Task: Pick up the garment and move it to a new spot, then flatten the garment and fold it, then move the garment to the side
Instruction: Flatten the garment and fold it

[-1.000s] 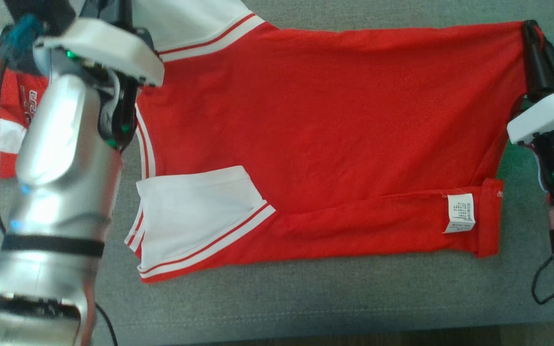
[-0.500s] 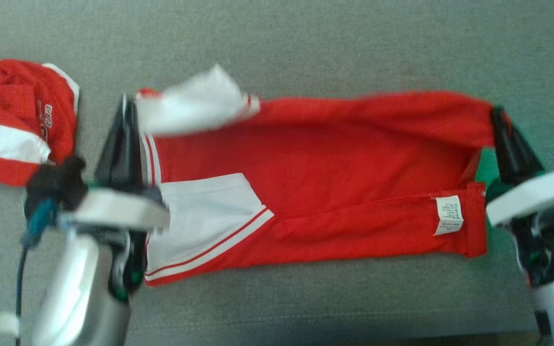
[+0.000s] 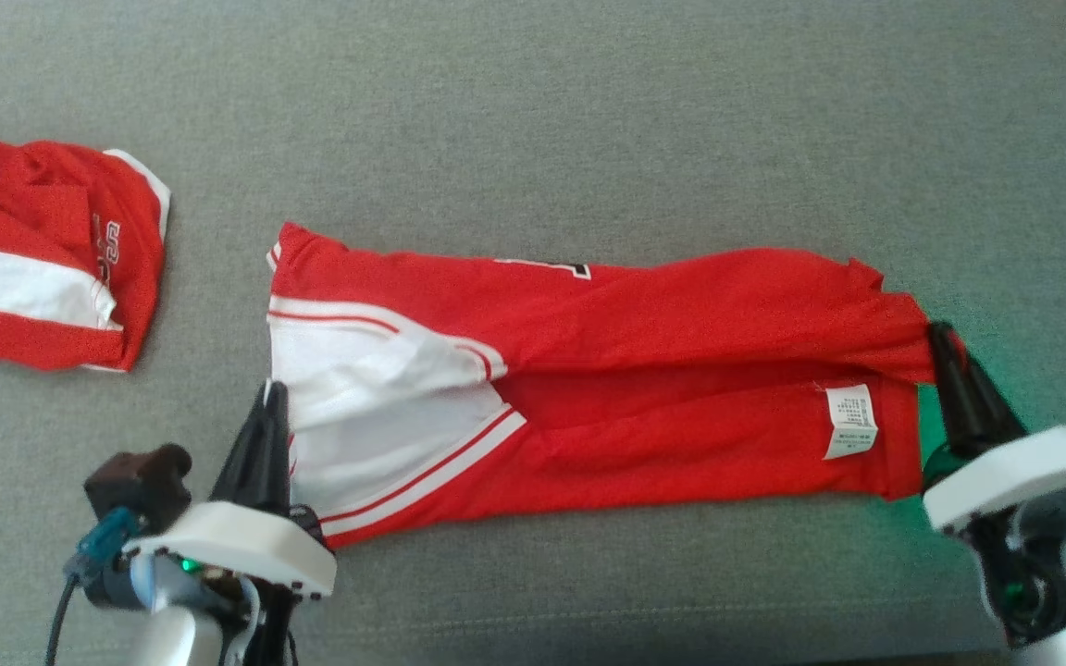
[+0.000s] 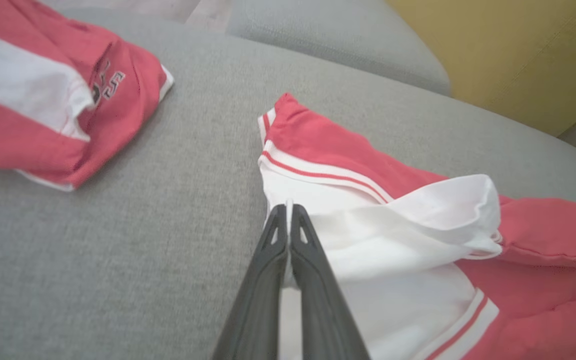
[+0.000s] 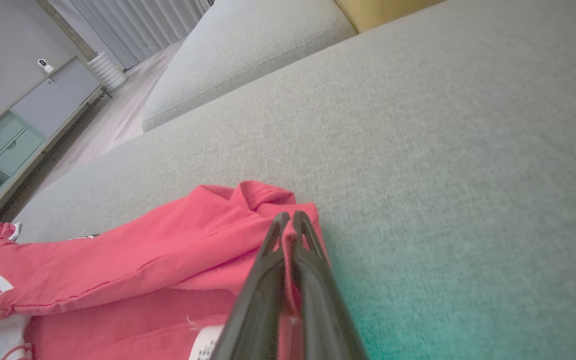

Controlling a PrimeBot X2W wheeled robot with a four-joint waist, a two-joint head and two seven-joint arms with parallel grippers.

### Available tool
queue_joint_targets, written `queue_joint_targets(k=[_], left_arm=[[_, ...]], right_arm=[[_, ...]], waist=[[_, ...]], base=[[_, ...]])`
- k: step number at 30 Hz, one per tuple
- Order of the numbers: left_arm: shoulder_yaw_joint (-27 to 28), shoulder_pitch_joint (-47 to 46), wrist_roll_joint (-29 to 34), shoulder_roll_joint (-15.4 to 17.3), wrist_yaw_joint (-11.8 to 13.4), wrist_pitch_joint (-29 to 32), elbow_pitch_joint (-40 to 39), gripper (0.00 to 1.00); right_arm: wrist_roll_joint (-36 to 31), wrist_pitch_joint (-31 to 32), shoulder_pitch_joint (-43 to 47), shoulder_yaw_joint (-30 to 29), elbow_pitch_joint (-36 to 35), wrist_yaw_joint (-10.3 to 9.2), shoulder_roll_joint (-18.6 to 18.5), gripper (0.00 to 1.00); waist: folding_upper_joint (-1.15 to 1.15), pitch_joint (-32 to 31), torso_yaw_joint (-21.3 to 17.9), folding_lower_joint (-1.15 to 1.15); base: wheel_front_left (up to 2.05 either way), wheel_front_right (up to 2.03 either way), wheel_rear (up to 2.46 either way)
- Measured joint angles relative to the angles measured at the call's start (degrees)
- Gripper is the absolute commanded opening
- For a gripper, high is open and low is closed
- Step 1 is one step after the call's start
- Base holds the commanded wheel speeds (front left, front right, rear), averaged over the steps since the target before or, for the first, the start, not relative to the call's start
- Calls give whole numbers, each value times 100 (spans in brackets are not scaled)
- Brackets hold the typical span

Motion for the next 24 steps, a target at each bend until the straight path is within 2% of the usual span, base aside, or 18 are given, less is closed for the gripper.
queue_joint_targets(k=[1, 2, 3, 4, 7, 16, 24], left_arm=[[-3, 38, -42, -3, 0, 37, 36, 0], [-5, 56, -75, -11, 0, 52, 92, 18], [-5, 63, -103, -12, 0, 103, 147, 57], [-11, 75, -126, -13, 0, 147, 213, 100], [-32, 183, -143, -11, 18, 168, 323, 100], [-116, 289, 454, 88, 309, -493, -108, 100], [-147, 236, 843, 252, 414, -636, -630, 100]], right_arm=[[-9, 0, 64, -15, 0, 0, 54, 42], [-59, 0, 116, -2, 7, 0, 77, 100], [-114, -1, 169, 2, 2, 0, 90, 100], [-159, -15, 199, 8, 1, 0, 96, 100], [-495, -181, 319, 5, -126, 0, 108, 100], [-1564, -549, 514, -287, -1032, 0, 314, 100], [-2174, -372, 509, -332, -1588, 0, 581, 100]], waist=[[0, -16, -8, 0], [0, -33, -15, 0], [0, -54, -21, 0], [0, -81, -29, 0], [0, -190, -52, 0], [0, -468, -112, 0], [0, -721, -166, 0]], base=[[0, 0, 0], [0, 0, 0], [0, 0, 0], [0, 0, 0], [0, 0, 0], [0, 0, 0], [0, 0, 0]])
